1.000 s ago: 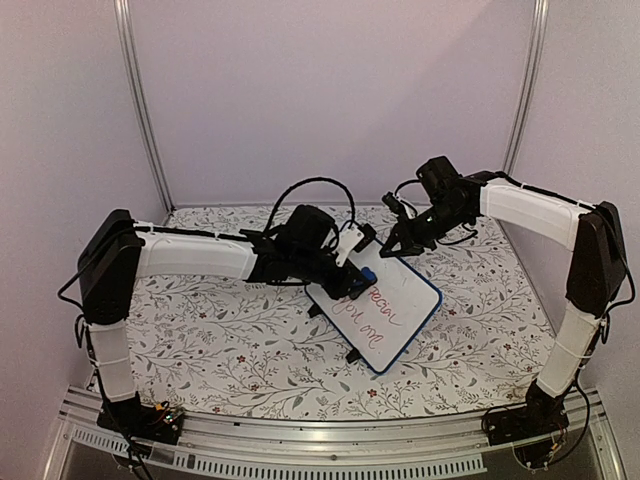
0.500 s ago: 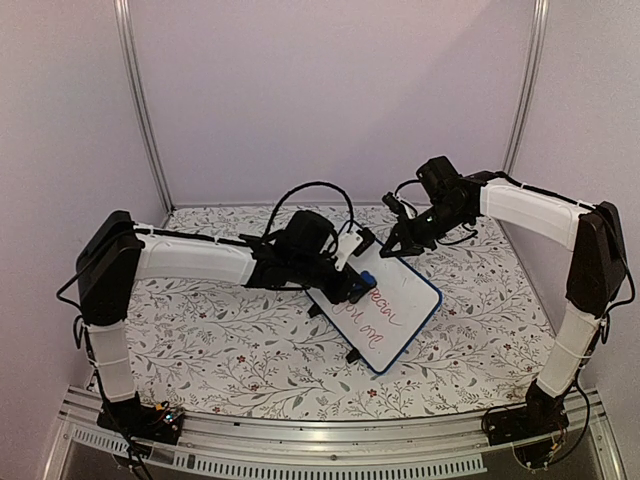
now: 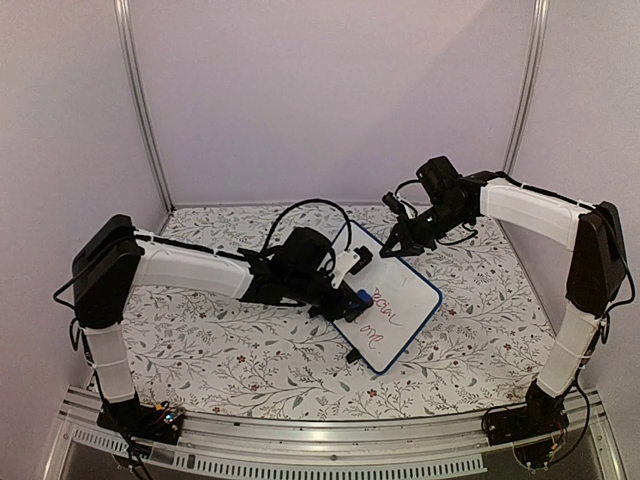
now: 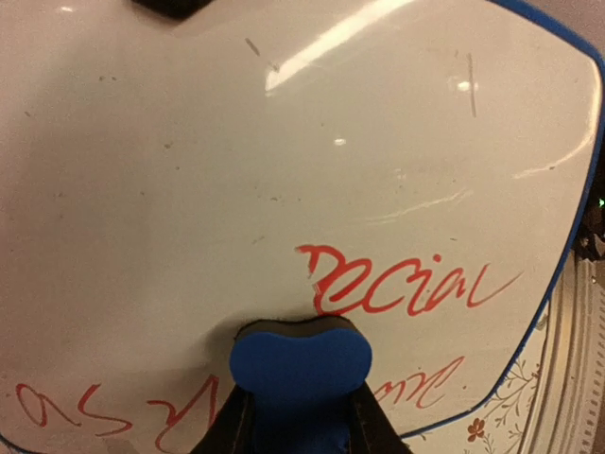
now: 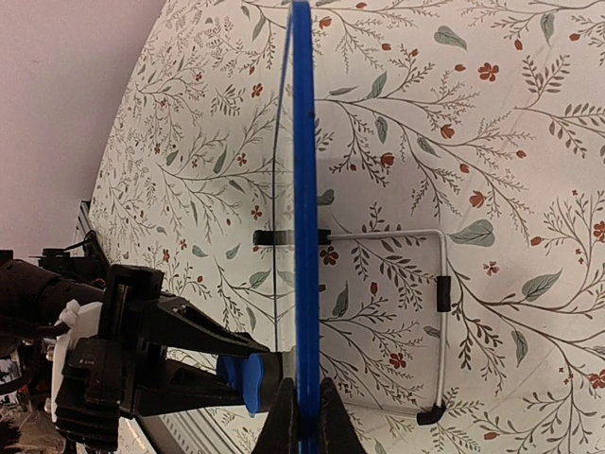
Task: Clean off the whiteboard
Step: Erase the whiteboard from the whiteboard stand.
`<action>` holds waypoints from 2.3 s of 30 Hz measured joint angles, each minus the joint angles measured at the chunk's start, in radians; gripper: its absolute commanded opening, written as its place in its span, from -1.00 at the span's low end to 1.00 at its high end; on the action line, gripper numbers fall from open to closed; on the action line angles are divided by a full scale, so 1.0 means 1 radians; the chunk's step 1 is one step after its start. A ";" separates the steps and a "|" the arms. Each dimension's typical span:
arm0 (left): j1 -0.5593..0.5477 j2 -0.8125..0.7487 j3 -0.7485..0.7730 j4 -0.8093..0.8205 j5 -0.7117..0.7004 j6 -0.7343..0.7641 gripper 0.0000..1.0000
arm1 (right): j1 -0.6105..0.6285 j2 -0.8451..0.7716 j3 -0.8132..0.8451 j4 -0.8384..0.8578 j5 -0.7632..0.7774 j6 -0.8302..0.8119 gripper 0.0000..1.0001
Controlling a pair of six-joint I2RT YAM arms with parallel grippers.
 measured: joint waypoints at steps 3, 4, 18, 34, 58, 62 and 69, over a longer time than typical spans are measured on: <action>-0.001 -0.005 -0.024 0.003 0.012 -0.005 -1.00 | 0.000 0.000 0.000 0.000 0.000 0.000 -1.00; -0.002 -0.006 -0.033 0.003 0.016 -0.006 -1.00 | 0.000 0.000 0.000 0.000 0.000 0.000 -1.00; -0.011 -0.010 0.014 -0.092 -0.043 0.034 -1.00 | 0.000 0.000 0.000 0.000 -0.003 0.000 -1.00; 0.009 -0.009 0.106 -0.071 -0.101 0.059 -1.00 | 0.011 0.013 0.020 -0.005 -0.005 -0.011 -1.00; -0.014 0.034 0.144 -0.058 -0.076 0.067 -1.00 | 0.007 0.013 0.019 -0.008 0.005 -0.016 -1.00; -0.017 0.032 0.127 -0.034 -0.084 0.056 -1.00 | 0.007 0.013 0.018 -0.009 0.006 -0.016 -1.00; -0.020 0.025 0.093 0.016 -0.088 0.038 -1.00 | 0.007 0.013 0.018 -0.009 0.006 -0.016 -1.00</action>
